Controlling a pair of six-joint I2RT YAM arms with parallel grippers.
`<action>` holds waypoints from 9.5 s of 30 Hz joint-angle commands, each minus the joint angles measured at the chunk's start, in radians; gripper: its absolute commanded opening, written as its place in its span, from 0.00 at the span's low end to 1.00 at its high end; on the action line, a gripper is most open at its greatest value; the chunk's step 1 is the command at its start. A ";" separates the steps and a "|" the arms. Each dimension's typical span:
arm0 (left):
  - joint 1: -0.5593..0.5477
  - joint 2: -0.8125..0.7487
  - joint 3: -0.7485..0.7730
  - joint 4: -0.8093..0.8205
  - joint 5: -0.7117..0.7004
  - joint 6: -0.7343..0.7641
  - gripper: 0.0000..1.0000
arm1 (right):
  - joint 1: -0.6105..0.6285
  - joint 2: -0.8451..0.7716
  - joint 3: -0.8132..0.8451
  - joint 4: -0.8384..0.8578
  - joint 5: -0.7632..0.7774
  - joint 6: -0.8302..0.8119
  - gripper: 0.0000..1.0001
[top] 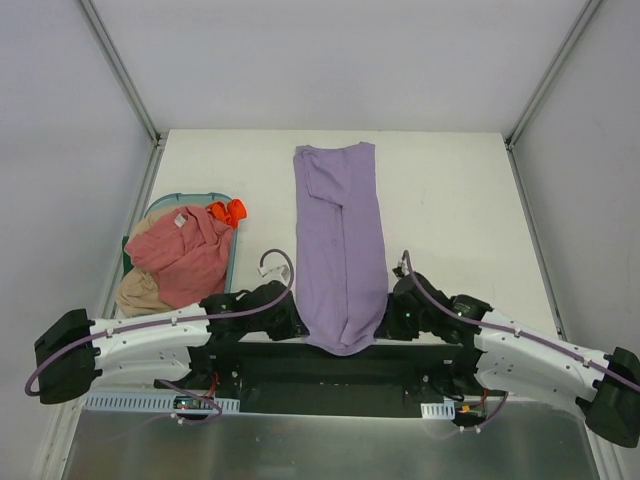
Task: Fold and stack the t-shirts
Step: Grab the bottom of the folded rectangular tshirt with both arms, then fold the folded rectangular tshirt in 1/3 of the way, then grab one side of the 2/3 rectangular tshirt with both arms, then fold the long partially folded tshirt into a neat square
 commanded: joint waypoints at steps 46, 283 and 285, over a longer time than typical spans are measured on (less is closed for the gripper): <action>0.695 0.714 0.762 0.087 0.254 0.493 0.00 | -0.498 0.819 0.839 0.238 -0.005 -0.531 0.00; 0.769 -0.104 0.183 -0.120 0.162 0.478 0.99 | -0.480 0.881 0.535 0.234 0.006 -0.278 0.00; 0.769 -0.125 0.177 -0.131 0.157 0.478 0.99 | -0.486 0.863 0.512 0.243 0.003 -0.284 0.00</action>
